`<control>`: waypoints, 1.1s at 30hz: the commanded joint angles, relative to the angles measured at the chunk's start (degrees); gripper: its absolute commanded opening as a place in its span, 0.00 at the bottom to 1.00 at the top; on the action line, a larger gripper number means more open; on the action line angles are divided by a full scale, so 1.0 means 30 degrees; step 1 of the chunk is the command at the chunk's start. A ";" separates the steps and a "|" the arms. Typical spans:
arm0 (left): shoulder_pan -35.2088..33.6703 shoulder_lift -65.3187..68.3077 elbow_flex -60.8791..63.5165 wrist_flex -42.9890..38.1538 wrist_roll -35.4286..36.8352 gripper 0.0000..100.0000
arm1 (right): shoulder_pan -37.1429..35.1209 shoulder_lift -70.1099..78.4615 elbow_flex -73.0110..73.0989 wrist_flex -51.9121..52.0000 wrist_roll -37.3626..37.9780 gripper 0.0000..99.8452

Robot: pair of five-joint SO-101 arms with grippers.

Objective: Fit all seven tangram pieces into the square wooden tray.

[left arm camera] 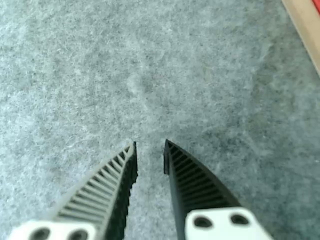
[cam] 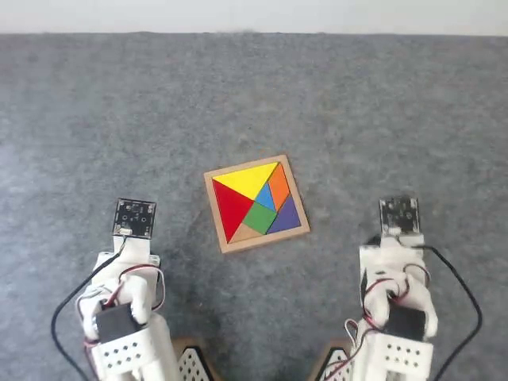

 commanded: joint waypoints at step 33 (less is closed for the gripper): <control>-0.0059 -0.0205 -0.0132 0.0059 -0.0088 0.09 | 0.0103 -0.0249 0.0234 0.3297 0.0234 0.01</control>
